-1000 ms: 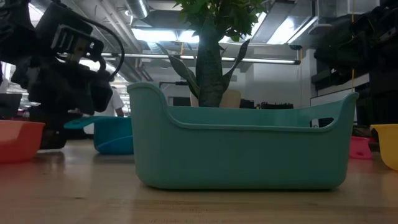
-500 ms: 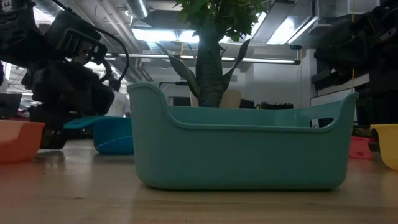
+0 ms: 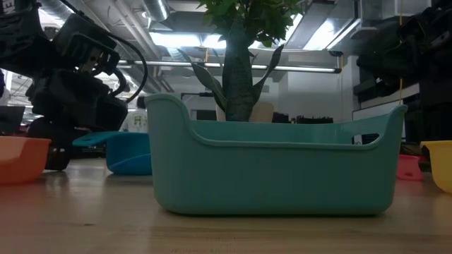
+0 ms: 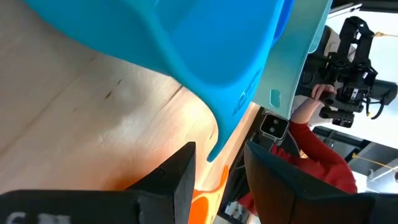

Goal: Nest measuring cups in basket
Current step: Stack the yellow measuring cup on top of the light blue measuring cup

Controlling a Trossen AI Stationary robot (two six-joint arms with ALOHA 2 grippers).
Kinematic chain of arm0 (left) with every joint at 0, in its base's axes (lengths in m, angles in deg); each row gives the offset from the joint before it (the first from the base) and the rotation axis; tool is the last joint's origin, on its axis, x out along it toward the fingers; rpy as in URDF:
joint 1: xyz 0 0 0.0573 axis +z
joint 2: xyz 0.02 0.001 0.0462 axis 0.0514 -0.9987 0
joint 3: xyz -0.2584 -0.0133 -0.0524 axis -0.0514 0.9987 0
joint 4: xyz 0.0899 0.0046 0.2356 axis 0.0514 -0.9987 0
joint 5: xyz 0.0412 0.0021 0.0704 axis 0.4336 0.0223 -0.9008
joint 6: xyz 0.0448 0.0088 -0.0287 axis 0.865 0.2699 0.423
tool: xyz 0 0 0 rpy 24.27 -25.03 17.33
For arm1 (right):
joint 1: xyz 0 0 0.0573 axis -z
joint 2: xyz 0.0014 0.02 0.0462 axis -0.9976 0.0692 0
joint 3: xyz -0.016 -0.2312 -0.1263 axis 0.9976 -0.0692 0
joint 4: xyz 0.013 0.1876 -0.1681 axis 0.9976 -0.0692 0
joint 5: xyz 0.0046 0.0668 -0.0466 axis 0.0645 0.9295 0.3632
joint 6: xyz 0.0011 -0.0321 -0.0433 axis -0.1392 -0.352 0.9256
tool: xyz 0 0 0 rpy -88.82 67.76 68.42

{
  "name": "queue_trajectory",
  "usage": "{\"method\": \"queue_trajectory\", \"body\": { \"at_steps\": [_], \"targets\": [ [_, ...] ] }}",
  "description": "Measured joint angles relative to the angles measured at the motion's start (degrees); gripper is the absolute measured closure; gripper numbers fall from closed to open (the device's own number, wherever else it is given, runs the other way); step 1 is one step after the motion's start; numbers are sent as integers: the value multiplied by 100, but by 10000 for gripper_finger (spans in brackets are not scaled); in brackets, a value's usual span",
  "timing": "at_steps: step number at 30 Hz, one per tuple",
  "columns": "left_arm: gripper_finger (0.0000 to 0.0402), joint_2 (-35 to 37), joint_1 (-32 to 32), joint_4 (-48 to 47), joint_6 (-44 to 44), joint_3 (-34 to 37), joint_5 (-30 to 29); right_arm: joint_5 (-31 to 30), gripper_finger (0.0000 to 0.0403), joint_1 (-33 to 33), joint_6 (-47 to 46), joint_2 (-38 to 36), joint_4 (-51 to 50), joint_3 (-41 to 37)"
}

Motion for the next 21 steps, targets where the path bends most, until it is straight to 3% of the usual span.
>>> {"method": "queue_trajectory", "body": {
  "at_steps": [6, 21],
  "targets": [
    [271, 424, -1, -125, -155, 13, -72, 1, 386, 1, -1, 0, 2, -2],
    [271, 2602, -9, -925, -291, 11, -294, -1, 386, 1, -28, 2, 108, -2]
  ]
}}
